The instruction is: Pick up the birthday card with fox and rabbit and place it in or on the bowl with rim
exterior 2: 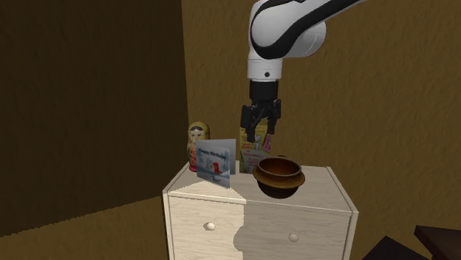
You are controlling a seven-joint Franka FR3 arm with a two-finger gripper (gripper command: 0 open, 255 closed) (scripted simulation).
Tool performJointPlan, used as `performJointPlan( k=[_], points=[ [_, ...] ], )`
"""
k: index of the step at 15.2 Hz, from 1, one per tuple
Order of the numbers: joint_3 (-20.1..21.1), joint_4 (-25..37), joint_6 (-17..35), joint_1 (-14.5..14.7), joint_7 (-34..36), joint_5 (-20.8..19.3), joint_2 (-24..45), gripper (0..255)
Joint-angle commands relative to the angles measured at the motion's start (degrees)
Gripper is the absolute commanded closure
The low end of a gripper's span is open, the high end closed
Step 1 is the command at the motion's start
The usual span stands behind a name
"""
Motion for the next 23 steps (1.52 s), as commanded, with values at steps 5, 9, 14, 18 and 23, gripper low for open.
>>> performJointPlan(
  k=[5, 9, 14, 18, 23],
  points=[
    [1.18, 9.37, 4.66, 0.95, -2.09, -2.34, 12.0, 0],
    [1.93, 17.23, 6.21, 1.88, -3.22, -4.26, 20.17, 0],
    [2.28, 23.05, 7.91, 2.79, -3.94, -5.92, 26.84, 0],
    [2.12, 21.95, 10.42, 2.79, -3.71, -6.29, 28.27, 0],
    [2.05, 21.57, 11.39, 2.8, -3.61, -6.44, 28.87, 0]
  ],
)
